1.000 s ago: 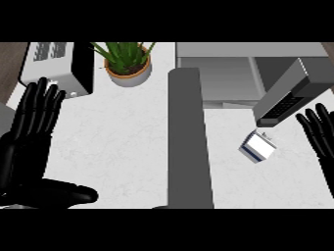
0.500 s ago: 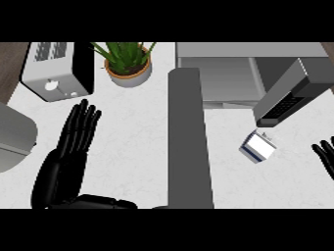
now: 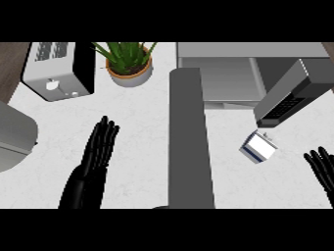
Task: Pick up the milk, place it into the microwave and close the microwave
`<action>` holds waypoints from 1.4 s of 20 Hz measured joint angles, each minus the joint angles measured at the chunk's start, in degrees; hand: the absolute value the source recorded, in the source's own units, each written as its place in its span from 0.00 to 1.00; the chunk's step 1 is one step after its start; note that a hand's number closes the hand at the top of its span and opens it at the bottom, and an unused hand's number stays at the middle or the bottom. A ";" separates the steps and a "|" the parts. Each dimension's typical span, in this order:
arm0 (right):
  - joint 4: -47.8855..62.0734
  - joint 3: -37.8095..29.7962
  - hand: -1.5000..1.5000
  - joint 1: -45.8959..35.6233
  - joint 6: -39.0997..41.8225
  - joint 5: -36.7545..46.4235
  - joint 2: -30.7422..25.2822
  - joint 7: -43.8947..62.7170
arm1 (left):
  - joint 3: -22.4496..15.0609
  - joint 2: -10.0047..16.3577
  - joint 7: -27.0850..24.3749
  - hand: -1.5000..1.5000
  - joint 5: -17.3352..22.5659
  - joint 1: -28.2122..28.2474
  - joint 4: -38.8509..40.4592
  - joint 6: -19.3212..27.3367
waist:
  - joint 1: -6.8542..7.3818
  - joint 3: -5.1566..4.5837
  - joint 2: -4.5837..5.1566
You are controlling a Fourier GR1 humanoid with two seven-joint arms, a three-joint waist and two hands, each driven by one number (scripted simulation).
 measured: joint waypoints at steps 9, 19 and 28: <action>13.61 -0.31 0.00 -7.50 -5.25 6.31 1.56 -6.10 | -3.19 1.05 -4.11 0.00 0.39 4.20 0.78 0.66 | 0.22 0.00 0.04; 34.91 -0.18 0.00 -18.68 -12.81 12.79 0.60 -15.56 | -3.51 2.92 -7.49 0.00 2.59 7.37 1.22 -0.99 | 0.40 0.01 0.07; 57.56 -2.17 0.00 -32.54 -20.76 16.59 -0.63 -24.49 | 2.51 7.35 -7.95 0.00 9.63 8.64 -0.13 -6.45 | 0.90 0.05 0.22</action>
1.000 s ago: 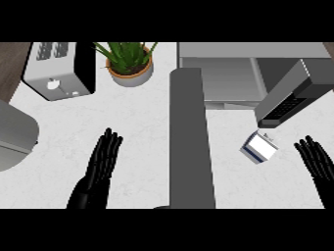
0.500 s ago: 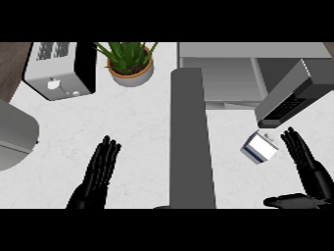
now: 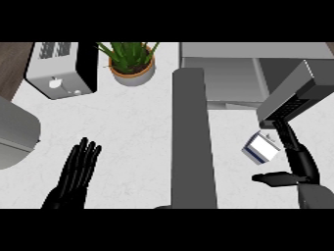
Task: Pick up the milk, place it into the microwave and close the microwave
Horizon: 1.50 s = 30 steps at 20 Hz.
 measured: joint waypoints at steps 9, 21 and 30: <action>14.85 -2.82 1.00 -7.80 -3.71 0.26 -1.58 -4.73 | 5.12 3.71 -0.86 0.00 4.33 1.08 0.01 -4.68 | 0.47 0.06 0.19; 21.90 -3.79 1.00 -10.84 -15.85 3.69 -0.37 -6.42 | 8.09 5.11 -2.16 0.00 6.28 2.46 0.18 -7.84 | 0.74 -0.38 -0.14; 18.37 -8.31 1.00 -8.46 -22.73 -1.72 7.33 -6.92 | 10.74 5.78 -2.22 0.00 7.83 3.97 -0.20 -9.28 | -0.09 -0.30 -0.31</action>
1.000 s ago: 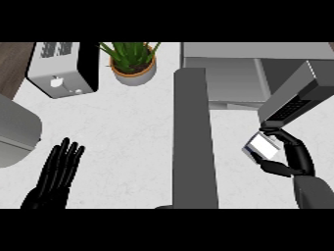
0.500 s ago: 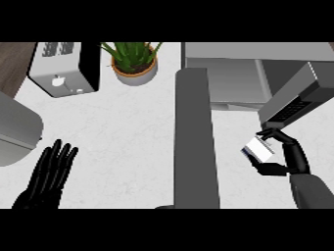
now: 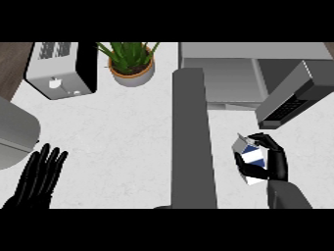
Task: Pick up the milk, place it into the microwave and close the microwave
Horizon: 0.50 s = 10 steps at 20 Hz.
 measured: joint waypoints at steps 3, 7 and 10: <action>-2.22 0.94 1.00 -0.06 0.51 -0.74 1.74 0.34 | 1.40 0.31 -0.42 0.00 0.73 -0.36 1.28 -1.15 | -0.31 -0.01 -0.03; -7.23 3.59 1.00 2.42 1.44 -1.42 4.17 0.80 | 1.55 -0.53 -0.15 0.00 0.11 -0.60 1.72 -1.02 | -0.63 0.09 -0.06; -10.24 6.50 1.00 2.18 0.91 -4.09 5.20 2.11 | 1.79 -0.75 -0.30 0.00 0.01 0.27 1.11 -1.58 | -0.53 0.16 -0.03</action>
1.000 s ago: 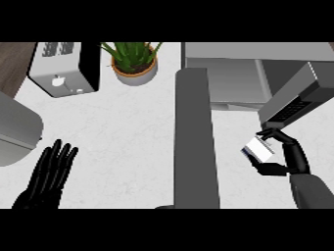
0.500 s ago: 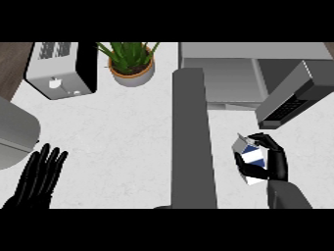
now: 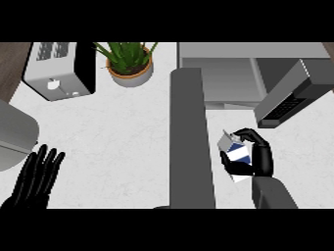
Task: Pick up the milk, place it into the microwave and close the microwave
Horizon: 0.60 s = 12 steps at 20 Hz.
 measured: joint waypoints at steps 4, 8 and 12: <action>-5.62 6.26 1.00 1.47 -3.56 -3.87 0.67 2.33 | 1.98 0.70 -0.38 0.00 1.44 0.71 0.76 -2.01 | 0.01 0.03 -0.03; -10.60 11.30 1.00 2.18 -10.07 -5.30 0.93 6.31 | 2.86 0.30 0.03 0.00 1.08 -0.82 2.27 -2.31 | -0.04 0.04 0.00; -14.49 14.02 1.00 0.86 -15.11 -5.16 1.05 11.62 | 3.82 -0.02 -0.83 0.00 0.77 -0.73 3.67 -3.79 | 0.03 0.05 0.05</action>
